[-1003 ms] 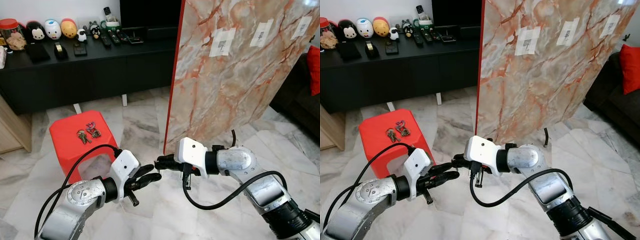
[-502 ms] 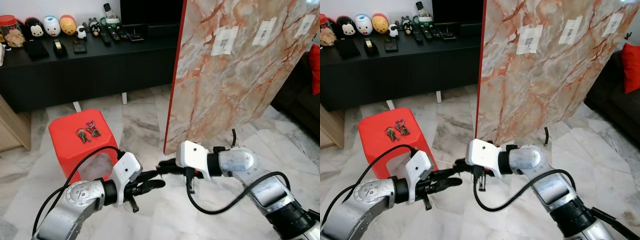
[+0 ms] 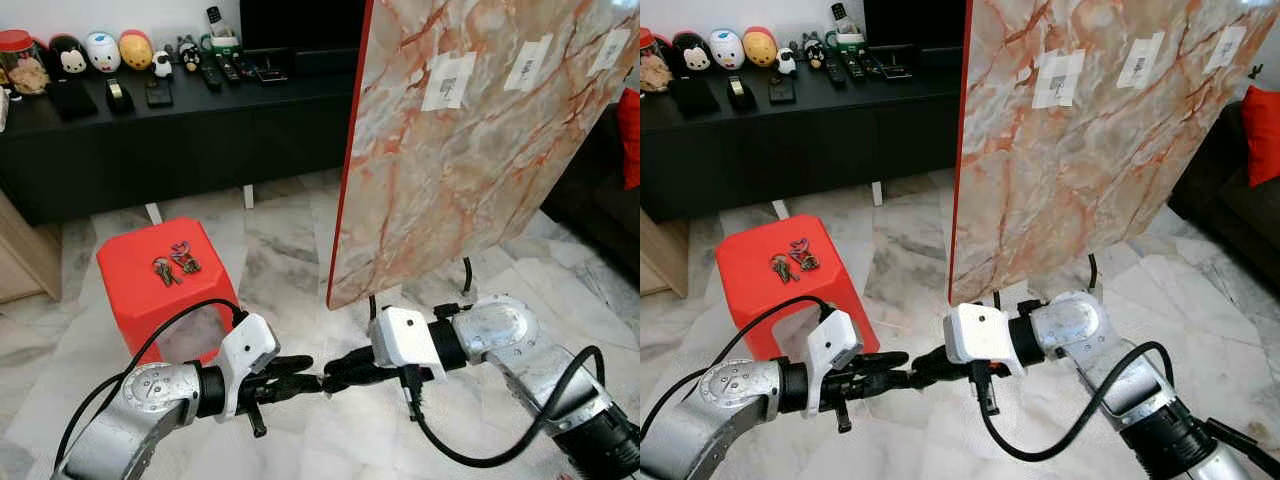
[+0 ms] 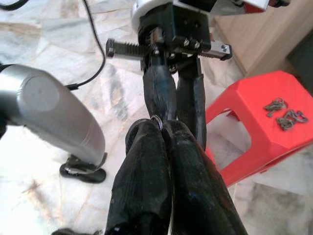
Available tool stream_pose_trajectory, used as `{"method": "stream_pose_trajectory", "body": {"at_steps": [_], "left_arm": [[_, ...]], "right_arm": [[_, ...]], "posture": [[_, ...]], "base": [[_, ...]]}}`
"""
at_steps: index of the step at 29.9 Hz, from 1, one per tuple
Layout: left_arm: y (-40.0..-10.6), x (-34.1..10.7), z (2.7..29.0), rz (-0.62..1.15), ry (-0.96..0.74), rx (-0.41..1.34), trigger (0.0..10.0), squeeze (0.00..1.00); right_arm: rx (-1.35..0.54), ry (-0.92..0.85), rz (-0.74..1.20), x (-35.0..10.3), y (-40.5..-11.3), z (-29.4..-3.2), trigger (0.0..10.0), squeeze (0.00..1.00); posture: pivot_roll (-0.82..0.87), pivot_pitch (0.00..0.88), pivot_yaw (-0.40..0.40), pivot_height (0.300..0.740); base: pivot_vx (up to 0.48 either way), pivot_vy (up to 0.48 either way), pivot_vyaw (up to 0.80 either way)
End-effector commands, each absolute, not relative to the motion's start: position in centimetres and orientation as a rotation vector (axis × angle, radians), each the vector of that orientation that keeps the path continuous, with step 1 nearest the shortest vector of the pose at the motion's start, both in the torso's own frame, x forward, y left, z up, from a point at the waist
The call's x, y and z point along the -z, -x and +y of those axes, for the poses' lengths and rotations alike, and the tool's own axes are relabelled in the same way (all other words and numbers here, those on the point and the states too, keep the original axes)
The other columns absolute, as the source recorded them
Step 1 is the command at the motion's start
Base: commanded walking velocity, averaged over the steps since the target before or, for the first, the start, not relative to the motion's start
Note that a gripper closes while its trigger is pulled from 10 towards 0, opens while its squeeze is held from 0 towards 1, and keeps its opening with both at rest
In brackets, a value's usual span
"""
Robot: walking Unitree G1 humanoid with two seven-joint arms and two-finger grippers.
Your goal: Hang keys on a hook
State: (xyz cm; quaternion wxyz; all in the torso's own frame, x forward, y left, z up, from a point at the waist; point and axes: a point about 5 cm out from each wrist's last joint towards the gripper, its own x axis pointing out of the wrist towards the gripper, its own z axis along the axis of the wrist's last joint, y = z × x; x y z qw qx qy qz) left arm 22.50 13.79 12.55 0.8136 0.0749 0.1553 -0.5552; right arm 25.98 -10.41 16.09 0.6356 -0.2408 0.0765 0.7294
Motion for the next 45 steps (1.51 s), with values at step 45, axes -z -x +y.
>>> {"method": "stream_pose_trajectory", "body": {"at_steps": [45], "left_arm": [[-20.1, -13.0, 11.5, 0.331, 0.004, 1.494, 10.0, 0.00]], "right_arm": [[-1.746, 0.585, 0.158, -17.0, -25.8, -10.8, 10.0, 0.00]], "posture": [[0.15, 0.113, -0.120, 0.740]], "base": [[0.000, 0.000, 0.00]]}}
